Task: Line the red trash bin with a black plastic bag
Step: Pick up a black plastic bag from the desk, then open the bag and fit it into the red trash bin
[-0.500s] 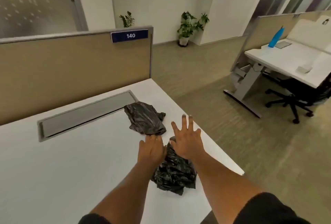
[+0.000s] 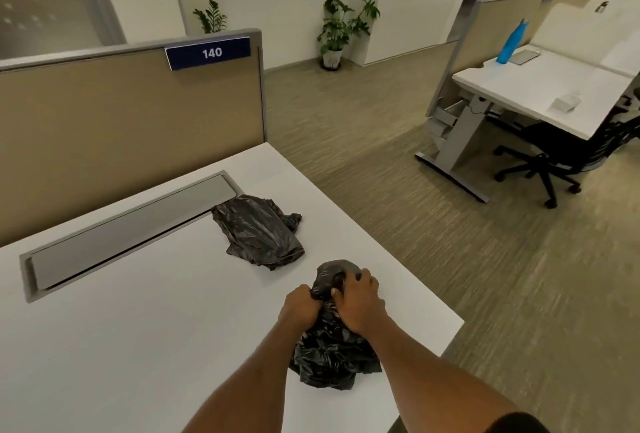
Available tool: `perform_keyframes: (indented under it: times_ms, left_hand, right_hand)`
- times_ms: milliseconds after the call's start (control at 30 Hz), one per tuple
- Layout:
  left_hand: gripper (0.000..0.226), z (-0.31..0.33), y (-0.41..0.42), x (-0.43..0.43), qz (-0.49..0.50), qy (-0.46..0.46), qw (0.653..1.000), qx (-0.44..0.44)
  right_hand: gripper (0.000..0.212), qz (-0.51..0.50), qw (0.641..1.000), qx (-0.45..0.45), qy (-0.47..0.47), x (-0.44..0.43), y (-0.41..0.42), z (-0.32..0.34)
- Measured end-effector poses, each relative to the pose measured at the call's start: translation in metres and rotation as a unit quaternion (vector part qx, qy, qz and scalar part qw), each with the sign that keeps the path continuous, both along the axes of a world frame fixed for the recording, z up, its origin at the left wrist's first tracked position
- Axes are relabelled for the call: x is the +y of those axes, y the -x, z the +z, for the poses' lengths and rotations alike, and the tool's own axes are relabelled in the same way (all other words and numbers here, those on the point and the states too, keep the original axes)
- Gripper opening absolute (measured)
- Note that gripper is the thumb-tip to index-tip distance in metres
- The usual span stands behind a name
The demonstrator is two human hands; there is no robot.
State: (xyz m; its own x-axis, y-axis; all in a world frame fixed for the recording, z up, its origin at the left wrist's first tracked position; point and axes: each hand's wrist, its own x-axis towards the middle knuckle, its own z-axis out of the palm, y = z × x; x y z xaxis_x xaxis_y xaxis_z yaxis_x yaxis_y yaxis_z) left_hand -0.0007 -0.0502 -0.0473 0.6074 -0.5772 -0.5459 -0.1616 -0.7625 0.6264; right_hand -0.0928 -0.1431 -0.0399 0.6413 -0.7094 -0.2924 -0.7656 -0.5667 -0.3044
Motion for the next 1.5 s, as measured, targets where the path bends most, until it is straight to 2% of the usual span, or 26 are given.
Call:
perform_keyframes:
  times_ms: [100,200,267,367,433,533,667,733,833,1033,1167,1200,1267,1300,1400,1500]
  left_hand:
    - [0.024,0.008,0.001,0.0,0.005,0.027,0.998,-0.053]
    - [0.027,0.024,0.002,0.005,0.036,0.037,0.989,-0.135]
    - [0.029,0.035,0.003,0.006,0.041,0.065,0.984,-0.158]
    - [0.028,0.056,0.005,0.003,0.05,0.145,0.979,-0.135]
    - [0.026,0.073,0.008,0.004,0.061,0.205,0.972,-0.101]
    - [0.024,0.096,0.016,0.007,0.088,0.276,0.957,-0.028]
    - [0.021,0.121,0.043,0.016,0.085,0.3,0.95,0.017]
    - [0.022,0.13,0.064,0.023,0.073,0.306,0.949,0.031]
    - [0.028,0.133,0.104,0.035,0.038,0.298,0.952,0.055]
    - [0.036,0.114,0.201,0.07,-0.046,0.252,0.961,0.101]
    - [0.03,0.092,0.258,0.089,-0.089,0.216,0.963,0.131]
    - [0.028,0.087,0.27,0.092,-0.1,0.208,0.964,0.135]
    - [0.027,0.078,0.293,0.096,-0.123,0.184,0.964,0.148]
    - [0.029,0.073,0.303,0.096,-0.132,0.171,0.963,0.164]
    - [0.035,0.06,0.332,0.093,-0.131,0.14,0.955,0.224]
    - [0.048,0.046,0.354,0.088,-0.095,0.15,0.955,0.236]
  right_hand:
    - [0.068,-0.154,0.981,-0.078,-0.088,-0.002,0.009,0.006]
    - [0.069,-0.273,0.919,-0.177,-0.225,-0.004,0.017,0.018]
    - [0.066,-0.298,0.889,-0.212,-0.276,-0.003,0.02,0.029]
    - [0.07,-0.312,0.866,-0.258,-0.292,0.001,0.024,0.046]
    - [0.072,-0.324,0.839,-0.314,-0.305,0.005,0.028,0.058]
    - [0.071,-0.346,0.776,-0.388,-0.357,0.011,0.038,0.079]
    - [0.058,-0.357,0.668,-0.447,-0.475,0.033,0.075,0.113]
    - [0.049,-0.352,0.646,-0.472,-0.486,0.049,0.102,0.128]
    - [0.045,-0.373,0.632,-0.5,-0.461,0.075,0.147,0.145]
    - [0.038,-0.428,0.616,-0.564,-0.345,0.117,0.247,0.147]
    - [0.06,-0.462,0.561,-0.58,-0.368,0.135,0.308,0.14]
    - [0.054,-0.474,0.553,-0.582,-0.362,0.139,0.322,0.138]
    - [0.03,-0.504,0.568,-0.573,-0.308,0.145,0.35,0.132]
    - [0.024,-0.52,0.583,-0.562,-0.273,0.148,0.363,0.13]
    - [0.018,-0.541,0.636,-0.519,-0.185,0.148,0.398,0.116]
    - [0.022,-0.548,0.683,-0.467,-0.125,0.14,0.425,0.095]
